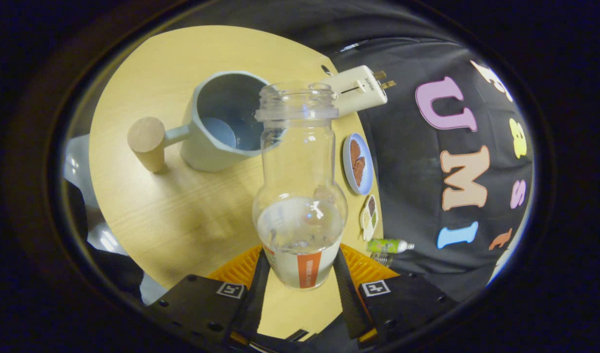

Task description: Take the bottle from table, then pour the juice into the cup, finally place the bottle on the coaster

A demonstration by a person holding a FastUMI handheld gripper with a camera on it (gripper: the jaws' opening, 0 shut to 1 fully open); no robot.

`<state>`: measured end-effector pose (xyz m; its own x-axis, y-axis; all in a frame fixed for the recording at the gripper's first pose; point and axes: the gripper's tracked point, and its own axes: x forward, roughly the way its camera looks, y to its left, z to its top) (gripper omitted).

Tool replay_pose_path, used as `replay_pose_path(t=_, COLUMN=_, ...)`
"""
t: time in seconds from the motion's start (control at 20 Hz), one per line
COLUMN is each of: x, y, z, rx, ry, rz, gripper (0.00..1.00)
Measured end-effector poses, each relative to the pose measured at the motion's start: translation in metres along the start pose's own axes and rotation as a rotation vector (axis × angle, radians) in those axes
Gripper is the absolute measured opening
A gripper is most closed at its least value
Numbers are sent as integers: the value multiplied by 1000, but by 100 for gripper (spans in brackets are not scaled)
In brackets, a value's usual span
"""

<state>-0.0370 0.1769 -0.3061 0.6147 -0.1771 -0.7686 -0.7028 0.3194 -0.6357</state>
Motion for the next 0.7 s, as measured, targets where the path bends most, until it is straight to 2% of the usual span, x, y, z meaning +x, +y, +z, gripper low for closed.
replay_pose_path(t=0.7, x=-2, y=-23, z=-2, rx=-184, ry=76, rz=-48, gripper=71)
